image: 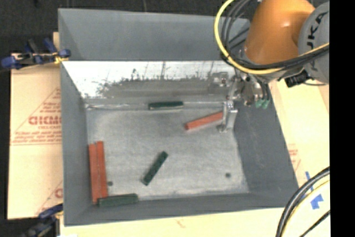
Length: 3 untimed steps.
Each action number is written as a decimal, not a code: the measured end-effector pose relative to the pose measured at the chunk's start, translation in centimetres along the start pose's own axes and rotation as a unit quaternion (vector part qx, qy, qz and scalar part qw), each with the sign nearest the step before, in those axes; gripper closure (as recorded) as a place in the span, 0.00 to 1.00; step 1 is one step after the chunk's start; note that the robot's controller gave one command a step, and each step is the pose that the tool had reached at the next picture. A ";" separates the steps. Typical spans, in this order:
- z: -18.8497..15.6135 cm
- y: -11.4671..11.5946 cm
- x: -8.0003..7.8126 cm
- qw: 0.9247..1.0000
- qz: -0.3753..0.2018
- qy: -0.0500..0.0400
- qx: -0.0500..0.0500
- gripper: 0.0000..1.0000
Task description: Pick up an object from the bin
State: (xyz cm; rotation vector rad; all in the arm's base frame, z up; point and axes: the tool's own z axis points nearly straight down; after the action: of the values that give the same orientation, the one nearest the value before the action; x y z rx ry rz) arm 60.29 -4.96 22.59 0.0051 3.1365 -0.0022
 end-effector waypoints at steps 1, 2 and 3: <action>0.0 0.0 0.0 1.000 0.000 0.000 0.000 0.00; -0.3 0.7 1.1 1.000 0.028 0.000 0.000 0.00; 3.6 0.6 0.3 0.999 0.039 -0.004 0.000 0.00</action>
Offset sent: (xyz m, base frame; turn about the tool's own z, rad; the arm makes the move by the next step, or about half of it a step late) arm -0.0407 0.0331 0.0128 0.1951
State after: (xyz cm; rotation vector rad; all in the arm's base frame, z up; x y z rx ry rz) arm 59.99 -4.33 18.95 0.1260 3.1265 -0.0014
